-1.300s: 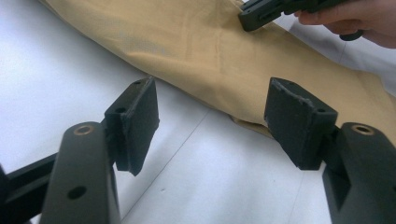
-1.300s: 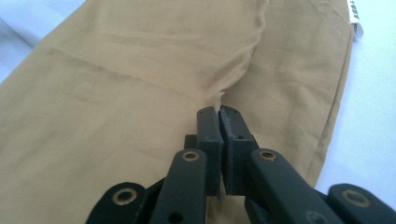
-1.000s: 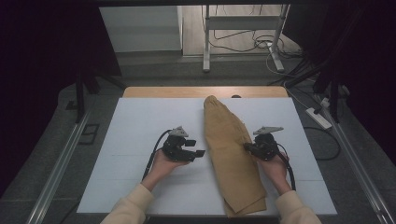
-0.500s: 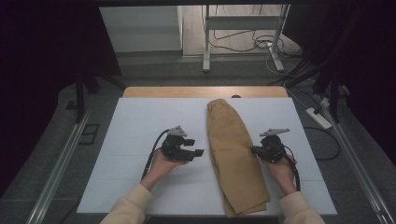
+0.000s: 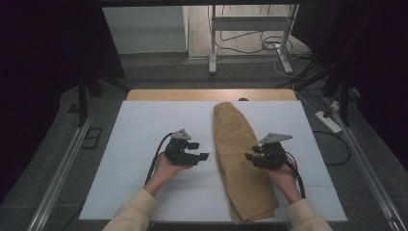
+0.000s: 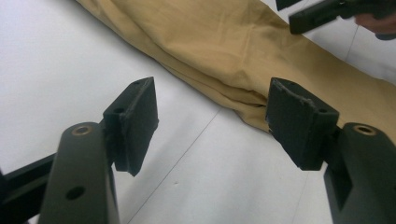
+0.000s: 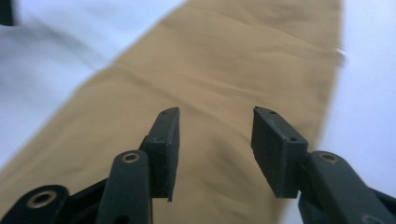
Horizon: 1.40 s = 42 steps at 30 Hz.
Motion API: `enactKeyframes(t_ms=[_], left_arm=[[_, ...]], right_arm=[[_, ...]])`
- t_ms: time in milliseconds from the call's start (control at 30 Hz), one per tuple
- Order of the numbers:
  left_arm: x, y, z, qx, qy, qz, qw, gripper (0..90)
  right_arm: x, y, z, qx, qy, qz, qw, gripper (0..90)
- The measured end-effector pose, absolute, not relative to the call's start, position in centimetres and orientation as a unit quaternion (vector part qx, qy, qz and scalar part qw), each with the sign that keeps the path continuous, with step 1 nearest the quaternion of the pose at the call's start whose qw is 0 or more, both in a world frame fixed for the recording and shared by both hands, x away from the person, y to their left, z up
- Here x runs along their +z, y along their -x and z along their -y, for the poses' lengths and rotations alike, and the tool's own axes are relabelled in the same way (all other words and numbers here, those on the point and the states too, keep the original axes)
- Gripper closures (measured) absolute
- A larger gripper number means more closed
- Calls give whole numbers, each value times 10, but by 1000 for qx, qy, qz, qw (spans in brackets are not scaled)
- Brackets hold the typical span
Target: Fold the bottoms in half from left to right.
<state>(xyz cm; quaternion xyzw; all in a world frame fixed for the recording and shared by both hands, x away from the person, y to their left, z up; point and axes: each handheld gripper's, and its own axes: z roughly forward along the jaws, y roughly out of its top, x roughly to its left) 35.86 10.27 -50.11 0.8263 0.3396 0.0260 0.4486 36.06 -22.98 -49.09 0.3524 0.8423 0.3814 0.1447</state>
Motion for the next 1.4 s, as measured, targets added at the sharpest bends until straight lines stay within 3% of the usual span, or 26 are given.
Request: enactKeyframes(t_ms=[667, 1400], left_arm=[[-500, -360, -111, 34, -823, -345, 449, 338], [-500, -361, -115, 37, -820, -350, 451, 335]], right_arm=[[-495, -320, 163, 367, -266, -888, 82, 389], [-519, -311, 146, 291, -266, -912, 111, 338]])
